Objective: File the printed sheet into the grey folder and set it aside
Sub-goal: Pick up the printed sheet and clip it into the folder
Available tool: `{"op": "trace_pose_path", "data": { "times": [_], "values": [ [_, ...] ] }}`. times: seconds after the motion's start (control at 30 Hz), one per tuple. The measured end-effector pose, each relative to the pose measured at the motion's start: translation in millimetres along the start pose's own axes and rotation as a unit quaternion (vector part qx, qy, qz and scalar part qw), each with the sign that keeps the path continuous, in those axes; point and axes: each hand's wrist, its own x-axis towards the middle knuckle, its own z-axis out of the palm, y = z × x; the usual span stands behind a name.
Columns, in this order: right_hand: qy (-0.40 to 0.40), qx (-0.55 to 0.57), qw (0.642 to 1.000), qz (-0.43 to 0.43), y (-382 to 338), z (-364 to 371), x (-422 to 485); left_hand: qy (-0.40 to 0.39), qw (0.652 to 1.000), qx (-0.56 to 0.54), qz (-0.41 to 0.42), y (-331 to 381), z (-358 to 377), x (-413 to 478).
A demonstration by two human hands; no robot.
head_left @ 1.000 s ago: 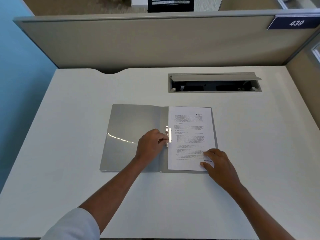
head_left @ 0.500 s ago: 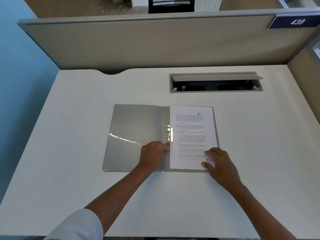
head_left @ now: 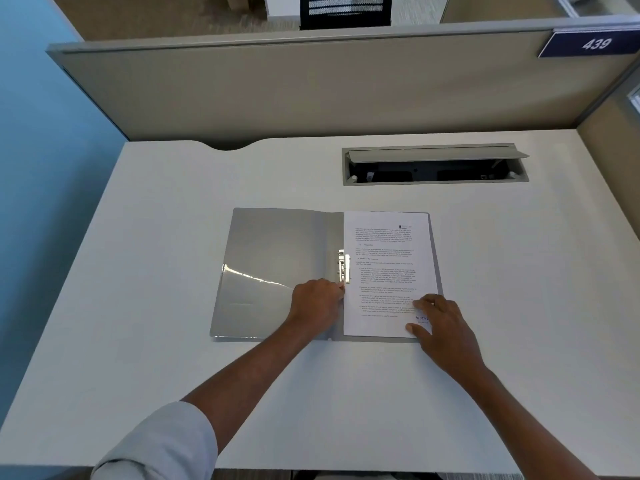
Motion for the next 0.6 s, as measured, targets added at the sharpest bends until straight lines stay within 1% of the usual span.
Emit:
{"op": "trace_pose_path", "data": {
  "times": [0.1, 0.17, 0.23, 0.3, 0.43, 0.5, 0.6],
  "values": [
    [0.010, 0.005, 1.000, 0.005, -3, -1, -2, 0.017, 0.997, -0.064, -0.028, -6, -2, -5],
    [0.019, 0.009, 1.000, 0.006, -6, 0, -4, 0.046, 0.989, -0.124, -0.064, -11, -1, -14],
    [0.024, 0.011, 1.000, 0.008, -8, 0, -5, 0.081, 0.974, -0.175, -0.116, -19, -1, -25],
    [0.029, 0.008, 1.000, 0.009, -10, 0, -7, 0.121, 0.955, -0.203, -0.178, -32, -2, -34],
    [0.034, -0.002, 0.999, 0.007, -10, 1, -8, 0.180, 0.914, -0.196, -0.307, -67, -10, -49],
    [0.034, -0.003, 0.999, 0.006, -10, 1, -7, 0.181, 0.891, -0.202, -0.364, -85, -13, -56],
    [0.036, -0.003, 0.999, 0.003, -10, 2, -6, 0.147, 0.864, -0.232, -0.422, -107, -16, -65]
  ]
}}
